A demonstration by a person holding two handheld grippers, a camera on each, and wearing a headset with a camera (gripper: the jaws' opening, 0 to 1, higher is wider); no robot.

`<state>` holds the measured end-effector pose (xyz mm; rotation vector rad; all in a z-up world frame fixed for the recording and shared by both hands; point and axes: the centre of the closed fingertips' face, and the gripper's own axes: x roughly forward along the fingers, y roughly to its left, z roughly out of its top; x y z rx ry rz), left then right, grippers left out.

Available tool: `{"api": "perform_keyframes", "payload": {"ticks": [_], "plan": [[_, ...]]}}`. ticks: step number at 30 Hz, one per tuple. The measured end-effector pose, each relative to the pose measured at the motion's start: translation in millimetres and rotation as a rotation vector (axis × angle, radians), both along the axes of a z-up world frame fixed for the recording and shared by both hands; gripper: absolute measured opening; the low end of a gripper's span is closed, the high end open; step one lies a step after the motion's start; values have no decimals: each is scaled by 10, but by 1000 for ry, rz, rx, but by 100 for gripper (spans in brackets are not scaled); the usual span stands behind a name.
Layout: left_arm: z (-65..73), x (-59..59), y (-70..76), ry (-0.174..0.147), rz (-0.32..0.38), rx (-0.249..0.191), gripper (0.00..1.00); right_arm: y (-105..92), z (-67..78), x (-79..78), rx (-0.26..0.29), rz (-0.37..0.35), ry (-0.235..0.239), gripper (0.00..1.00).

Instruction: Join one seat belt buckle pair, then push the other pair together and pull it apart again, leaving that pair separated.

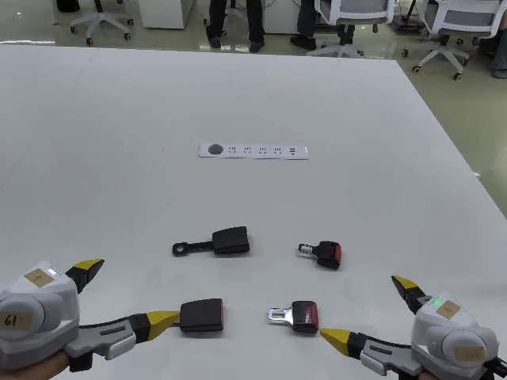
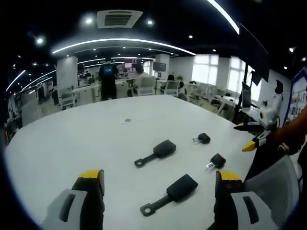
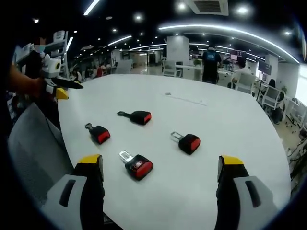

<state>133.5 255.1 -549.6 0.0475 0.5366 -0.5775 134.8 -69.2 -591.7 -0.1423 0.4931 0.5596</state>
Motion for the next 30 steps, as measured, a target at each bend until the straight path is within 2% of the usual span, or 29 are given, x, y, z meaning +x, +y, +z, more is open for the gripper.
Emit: {"api": "perform_keyframes", "payload": {"ticks": [7,9,13,17,24,26,30], "plan": [[-28,-27,0,8,-15,17,94,-43,-54,-45,-3,-4,17,99],[-47,-39,4,18,-21,10,94,-60,-55,-47,5,-20,20,99],[-75,-51,18,19,-24,13,94,-54,-67,-80,-10,-7,22,99],[-81,-69,3,24,-20,8,94,-50,-76,-95,9,-26,31,99],[-92,-90,-27,32,-28,-1,94,-56,-110,-120,6,-35,36,98],[-99,-94,-28,31,-32,11,93,-86,-139,-111,26,-56,48,98],[-102,-87,-21,32,-30,5,93,-70,-146,-132,13,-52,48,97]]}}
